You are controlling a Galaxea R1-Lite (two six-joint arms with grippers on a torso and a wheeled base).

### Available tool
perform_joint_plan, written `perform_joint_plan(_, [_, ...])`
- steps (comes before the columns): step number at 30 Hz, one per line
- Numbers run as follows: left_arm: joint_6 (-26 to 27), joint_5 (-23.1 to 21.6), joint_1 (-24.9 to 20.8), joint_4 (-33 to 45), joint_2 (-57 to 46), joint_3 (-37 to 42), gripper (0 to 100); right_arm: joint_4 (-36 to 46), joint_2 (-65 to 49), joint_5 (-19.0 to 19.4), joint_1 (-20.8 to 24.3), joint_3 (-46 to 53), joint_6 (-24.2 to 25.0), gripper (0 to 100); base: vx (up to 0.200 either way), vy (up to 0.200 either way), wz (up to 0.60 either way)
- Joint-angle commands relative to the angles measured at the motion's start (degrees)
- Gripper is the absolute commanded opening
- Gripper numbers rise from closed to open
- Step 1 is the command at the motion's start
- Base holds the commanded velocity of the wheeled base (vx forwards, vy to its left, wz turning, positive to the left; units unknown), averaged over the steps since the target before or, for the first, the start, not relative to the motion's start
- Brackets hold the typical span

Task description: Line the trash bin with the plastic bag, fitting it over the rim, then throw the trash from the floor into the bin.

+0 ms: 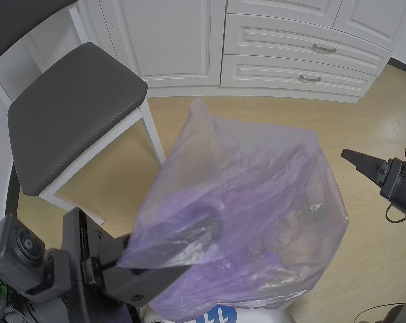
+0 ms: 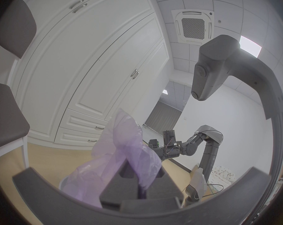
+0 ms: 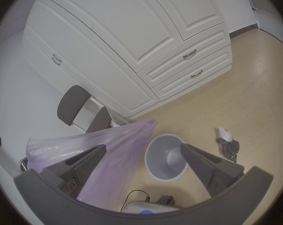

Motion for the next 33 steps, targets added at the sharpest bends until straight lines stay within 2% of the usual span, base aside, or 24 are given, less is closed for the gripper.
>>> perform_joint_plan(1, [-0.19,-0.56,0.0,-0.46,0.04,1.01,0,-0.01,0.75,0.14,0.26,0.15,0.01,100,0.0,0.0,0.0])
perform_joint_plan(10, [-0.89,-6.27,0.0,-2.04,-0.66,3.91,0,-0.1,1.54,0.05,0.53,-0.03,0.1,100,0.0,0.0,0.0])
perform_joint_plan(23, [-0.89,-7.85,-0.09,-2.13,-0.58,4.88,0,-0.01,1.8,0.23,0.7,0.23,0.19,100,0.0,0.0,0.0])
perform_joint_plan(30, [-0.98,-7.85,-0.09,-2.22,-0.58,4.44,0,-0.89,4.7,0.85,4.66,1.73,0.36,100,0.0,0.0,0.0])
perform_joint_plan(33, [-0.98,-7.85,-0.35,-2.22,-0.49,4.53,0,-1.06,7.16,0.76,6.15,1.55,1.95,100,0.0,0.0,0.0])
